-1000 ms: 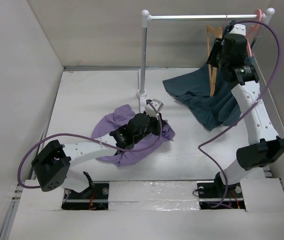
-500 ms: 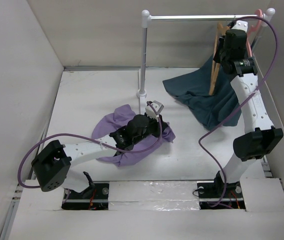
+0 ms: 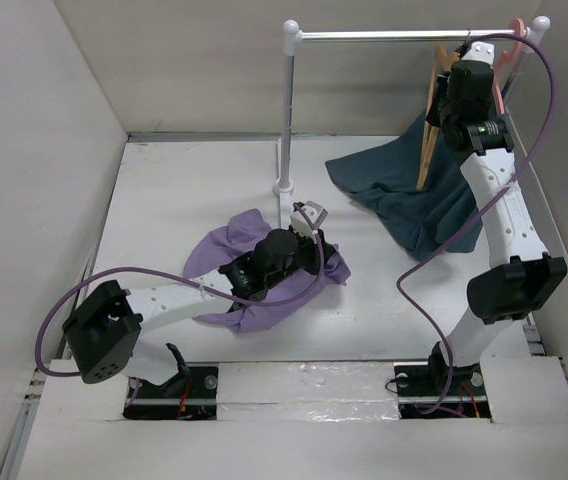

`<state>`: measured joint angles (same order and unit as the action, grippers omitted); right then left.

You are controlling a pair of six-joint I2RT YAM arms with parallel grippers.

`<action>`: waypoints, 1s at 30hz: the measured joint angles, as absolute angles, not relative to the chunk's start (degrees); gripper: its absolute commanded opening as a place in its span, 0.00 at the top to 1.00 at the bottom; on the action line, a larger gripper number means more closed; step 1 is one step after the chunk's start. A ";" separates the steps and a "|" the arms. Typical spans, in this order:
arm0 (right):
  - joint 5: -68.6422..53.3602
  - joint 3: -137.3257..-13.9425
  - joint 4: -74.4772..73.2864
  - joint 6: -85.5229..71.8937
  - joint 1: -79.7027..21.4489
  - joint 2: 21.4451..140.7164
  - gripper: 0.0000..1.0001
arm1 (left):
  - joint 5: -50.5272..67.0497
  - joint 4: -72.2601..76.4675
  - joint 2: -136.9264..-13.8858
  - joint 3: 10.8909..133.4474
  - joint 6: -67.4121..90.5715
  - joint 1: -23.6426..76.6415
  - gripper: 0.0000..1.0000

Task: Place the t-shirt on the hanger
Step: Pick up the hanger from the clothesline.

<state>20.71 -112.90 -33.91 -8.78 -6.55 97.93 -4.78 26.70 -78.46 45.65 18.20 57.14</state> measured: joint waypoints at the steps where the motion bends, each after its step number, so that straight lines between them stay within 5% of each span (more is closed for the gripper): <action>1: 20.51 -112.14 -33.17 -8.75 -6.48 97.60 1.00 | -4.78 26.68 -78.46 45.67 18.20 57.14 1.00; 3: 19.70 -110.48 -31.83 -8.80 -6.24 96.68 0.97 | -4.80 26.48 -78.46 45.67 18.20 57.14 1.00; 5: 18.65 -109.58 -31.51 -8.84 -5.72 95.94 0.71 | -4.80 26.28 -78.37 45.67 18.24 57.14 1.00; 9: 17.45 -107.79 -30.76 -9.30 -4.47 95.04 0.60 | -4.82 26.06 -77.80 45.67 18.37 57.14 1.00; 12: 17.08 -106.54 -30.65 -9.43 -3.88 95.04 0.64 | -4.82 25.91 -77.49 45.67 18.44 57.14 1.00; 14: 16.99 -106.13 -30.70 -9.30 -3.70 95.07 0.88 | -4.82 25.89 -77.30 45.67 18.50 57.14 1.00; 17: 17.32 -106.17 -30.22 -9.32 -4.05 95.04 1.00 | -4.86 25.87 -77.08 45.67 18.55 57.14 1.00; 30: 16.14 -108.36 -30.04 -8.54 -4.89 93.38 1.00 | -5.06 25.63 -77.03 45.67 18.76 57.14 1.00</action>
